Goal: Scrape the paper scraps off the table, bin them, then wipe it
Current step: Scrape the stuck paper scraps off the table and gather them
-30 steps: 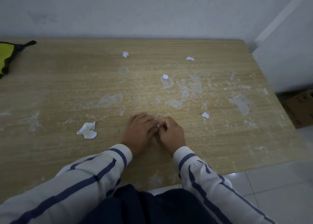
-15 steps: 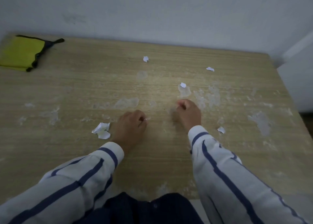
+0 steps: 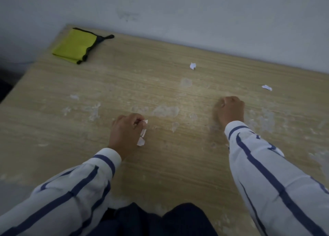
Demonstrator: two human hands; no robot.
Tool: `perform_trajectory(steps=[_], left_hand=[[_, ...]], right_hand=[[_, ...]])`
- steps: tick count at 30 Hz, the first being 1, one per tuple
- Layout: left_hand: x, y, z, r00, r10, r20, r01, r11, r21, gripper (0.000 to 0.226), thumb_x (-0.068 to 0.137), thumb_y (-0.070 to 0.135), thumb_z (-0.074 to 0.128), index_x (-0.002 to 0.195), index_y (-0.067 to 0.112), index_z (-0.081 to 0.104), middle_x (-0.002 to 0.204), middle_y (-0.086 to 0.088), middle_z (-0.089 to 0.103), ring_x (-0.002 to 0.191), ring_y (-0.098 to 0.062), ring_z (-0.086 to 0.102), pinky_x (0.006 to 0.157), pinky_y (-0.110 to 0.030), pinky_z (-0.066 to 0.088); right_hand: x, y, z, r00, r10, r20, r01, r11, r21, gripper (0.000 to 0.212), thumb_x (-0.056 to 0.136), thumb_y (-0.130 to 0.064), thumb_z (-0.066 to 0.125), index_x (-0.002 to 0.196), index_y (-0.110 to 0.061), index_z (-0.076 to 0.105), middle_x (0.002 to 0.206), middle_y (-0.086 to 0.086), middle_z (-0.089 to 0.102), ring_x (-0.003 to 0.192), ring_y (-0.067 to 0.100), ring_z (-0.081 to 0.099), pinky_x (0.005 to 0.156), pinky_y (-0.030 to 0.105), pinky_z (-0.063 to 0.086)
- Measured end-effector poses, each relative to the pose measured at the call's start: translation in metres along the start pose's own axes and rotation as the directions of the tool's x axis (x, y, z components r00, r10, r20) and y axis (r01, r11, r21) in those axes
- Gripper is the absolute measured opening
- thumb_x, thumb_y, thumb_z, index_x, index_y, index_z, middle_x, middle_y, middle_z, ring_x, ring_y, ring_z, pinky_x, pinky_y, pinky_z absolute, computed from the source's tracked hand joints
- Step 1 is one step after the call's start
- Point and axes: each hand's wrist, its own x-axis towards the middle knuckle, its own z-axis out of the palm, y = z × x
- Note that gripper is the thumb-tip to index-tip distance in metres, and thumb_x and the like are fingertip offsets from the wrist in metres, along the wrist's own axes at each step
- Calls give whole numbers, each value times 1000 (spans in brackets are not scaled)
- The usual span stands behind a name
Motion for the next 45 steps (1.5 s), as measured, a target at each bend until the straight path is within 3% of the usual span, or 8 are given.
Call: perform_trajectory(steps=[6,11,17,24,29,34,39,45], left_hand=[[0,-13,1,1000,-7,7,6,998,58,14,89,29,56,94,24,68,81,7,61,86,-20,54,83,-35,40],[0,-23,6,1000,8,12,-9,995,96,16,90,31,55,99,25,67,100,5,63,97,-21,49,85,-34,34],[3,-27,6,999,9,34,-12,996,84,22,89,30,58,106,22,69,94,2,56,97,-23,46,85,-33,34],[3,-35,2,995,49,86,-55,996,74,25,92,25,53,111,20,67,103,-3,65,99,-25,50,88,-37,41],[8,-38,-1,993,66,95,-67,998,14,25,93,18,50,111,15,66,106,-7,65,100,-26,53,87,-37,44],[28,-30,0,988,111,104,-112,994,1,25,93,19,49,113,16,64,107,-5,61,103,-24,51,88,-36,44],[64,-5,14,969,206,139,-224,966,129,31,91,24,48,119,17,60,120,-5,57,110,-27,46,95,-38,37],[127,43,44,920,341,193,-368,922,122,37,89,21,50,125,13,55,127,-6,54,118,-26,43,101,-40,36]], right_hand=[[-19,-17,-1,996,-74,-42,78,991,106,22,87,-1,40,96,3,60,108,19,54,102,36,48,84,40,41],[-60,-59,3,972,-222,-82,237,902,362,15,84,-4,49,81,-2,63,80,7,52,77,24,48,70,30,39],[-128,-131,31,847,-529,-48,485,733,477,17,82,-1,50,89,1,66,85,16,62,80,26,54,72,28,38],[-153,-154,47,801,-598,9,528,713,461,17,84,-4,51,89,1,67,86,19,63,78,35,56,71,39,47],[-150,-153,42,827,-559,54,466,736,491,25,87,-9,49,100,4,65,97,20,58,82,33,57,70,33,45],[-141,-152,37,880,-473,32,398,774,493,21,87,-13,50,94,0,65,93,13,53,80,25,53,68,32,46],[-116,-137,32,948,-319,-2,298,882,364,31,82,-17,46,105,-8,64,108,13,60,98,30,54,87,42,46],[-71,-119,22,992,-122,30,110,959,263,36,83,-15,51,118,-10,58,129,15,50,121,33,42,102,42,31]])
